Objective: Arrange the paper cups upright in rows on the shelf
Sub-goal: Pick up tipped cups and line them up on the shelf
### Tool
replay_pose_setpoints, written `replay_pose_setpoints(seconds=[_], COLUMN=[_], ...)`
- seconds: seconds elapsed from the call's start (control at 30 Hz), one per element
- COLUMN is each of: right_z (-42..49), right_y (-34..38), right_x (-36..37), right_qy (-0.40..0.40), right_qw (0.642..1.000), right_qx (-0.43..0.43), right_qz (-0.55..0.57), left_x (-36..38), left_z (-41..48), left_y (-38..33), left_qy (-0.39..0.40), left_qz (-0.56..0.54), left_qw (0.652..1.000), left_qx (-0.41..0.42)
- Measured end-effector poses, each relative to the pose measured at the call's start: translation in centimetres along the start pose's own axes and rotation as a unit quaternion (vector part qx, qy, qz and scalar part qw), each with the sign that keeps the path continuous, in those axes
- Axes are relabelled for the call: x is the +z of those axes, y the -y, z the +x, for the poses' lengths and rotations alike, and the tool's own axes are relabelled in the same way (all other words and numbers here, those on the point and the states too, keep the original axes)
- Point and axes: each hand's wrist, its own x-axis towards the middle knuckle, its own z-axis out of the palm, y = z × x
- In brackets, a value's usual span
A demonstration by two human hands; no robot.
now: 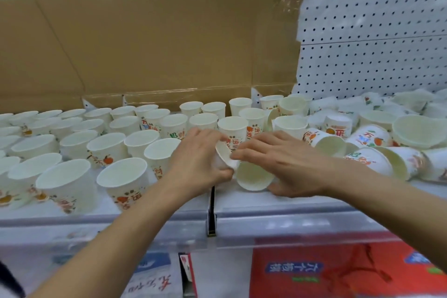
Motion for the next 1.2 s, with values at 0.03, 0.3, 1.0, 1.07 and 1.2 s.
replay_pose_setpoints(seconds=[0.03,0.3,1.0,1.07,1.2], right_z=[0.1,1.1,0.5,-1.6,-6.4], right_y=[-0.1,-1.2,-2.3,-3.5,-5.8], right_x=[0.0,-1.5,-4.7,-5.5,-5.6], right_qy=[-0.011,-0.047,0.051,-0.016,-0.062], right_qw=[1.000,0.977,0.937,0.925,0.929], right_qx=[-0.008,0.121,0.195,0.217,0.235], right_qz=[-0.012,0.170,0.285,0.311,0.278], left_x=[-0.2,-2.8,-4.9,-4.8,-4.0], left_z=[-0.4,-1.9,0.7,0.1,-0.6], left_y=[0.0,0.4,1.0,0.5,-2.5], left_qy=[-0.020,0.039,0.182,0.161,0.014], left_qz=[-0.018,-0.078,0.092,0.068,0.006], left_qw=[1.000,0.995,0.979,0.984,0.996], left_qx=[-0.012,-0.049,0.013,0.018,0.092])
